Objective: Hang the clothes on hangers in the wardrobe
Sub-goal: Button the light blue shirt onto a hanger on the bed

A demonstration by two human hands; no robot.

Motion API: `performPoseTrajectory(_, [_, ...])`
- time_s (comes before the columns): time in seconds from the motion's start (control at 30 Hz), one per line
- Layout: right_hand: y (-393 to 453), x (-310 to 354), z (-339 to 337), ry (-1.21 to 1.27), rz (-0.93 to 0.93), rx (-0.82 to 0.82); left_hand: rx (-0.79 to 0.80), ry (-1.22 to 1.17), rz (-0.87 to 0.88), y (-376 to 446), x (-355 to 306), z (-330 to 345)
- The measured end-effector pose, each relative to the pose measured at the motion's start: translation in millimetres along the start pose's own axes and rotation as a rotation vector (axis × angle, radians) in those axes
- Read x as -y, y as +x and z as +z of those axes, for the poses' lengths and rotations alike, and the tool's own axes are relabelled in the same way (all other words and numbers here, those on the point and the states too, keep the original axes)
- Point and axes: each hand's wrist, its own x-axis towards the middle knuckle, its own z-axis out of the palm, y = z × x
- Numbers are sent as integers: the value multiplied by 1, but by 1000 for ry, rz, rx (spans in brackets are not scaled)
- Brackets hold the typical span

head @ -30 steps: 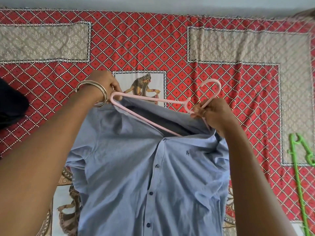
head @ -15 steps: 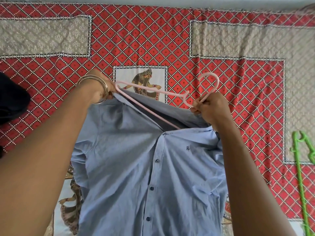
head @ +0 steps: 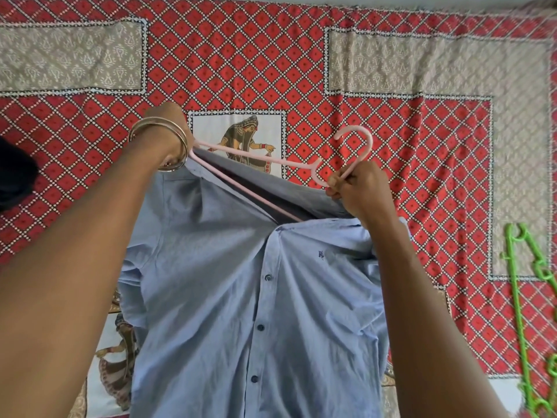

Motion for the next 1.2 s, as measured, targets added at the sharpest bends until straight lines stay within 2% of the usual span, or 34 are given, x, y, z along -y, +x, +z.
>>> performPoseTrajectory(0.03, [-1,-3,-3,1,-2,-7,42,-64,-23,0,-1,0])
performPoseTrajectory(0.13, [2,-5,-8,30,3,3,380,-430,-210,-3,4,-5])
performPoseTrajectory(0.17, [3,-4,-8,29,7,22,433,-527,-261,-2,9,-5])
performPoseTrajectory(0.23, [1,-2,-6,26,7,61,448,-563,-273,3,17,-4])
performPoseTrajectory(0.27, [-1,-3,-7,22,5,65,410,-517,-220,5,16,-4])
performPoseTrajectory(0.37, [-3,-7,-7,-8,-18,63,291,-162,72,4,11,-5])
performPoseTrajectory(0.43, [-3,-9,-5,-15,-21,71,239,-7,154,0,10,-3])
performPoseTrajectory(0.53, [-1,-7,-1,-66,-29,78,56,83,256,-7,10,7])
performPoseTrajectory(0.6, [1,-5,-4,-69,-23,66,-24,10,229,-9,8,7])
performPoseTrajectory(0.7, [5,-3,-6,-55,-21,57,-4,-288,-25,-6,13,0])
performPoseTrajectory(0.73, [5,-2,-5,-59,-33,61,-65,-252,-43,-4,12,2])
performPoseTrajectory(0.8, [3,-3,-2,-95,-55,66,-185,-15,38,-9,3,12])
performPoseTrajectory(0.83, [1,-4,-1,-110,-56,59,-215,16,94,-12,-3,19])
performPoseTrajectory(0.93, [-2,-4,-3,-147,-55,60,-200,-78,165,-21,-8,30])
performPoseTrajectory(1.0, [-1,5,4,-303,-111,138,-321,-192,272,-28,-5,31])
performPoseTrajectory(1.07, [0,19,18,-504,-194,222,-403,-339,297,-36,-16,27])
performPoseTrajectory(1.13, [7,31,28,-538,-218,227,-326,-397,253,-39,-37,22])
performPoseTrajectory(1.2, [20,45,28,-462,-199,217,-242,-436,207,-38,-52,21])
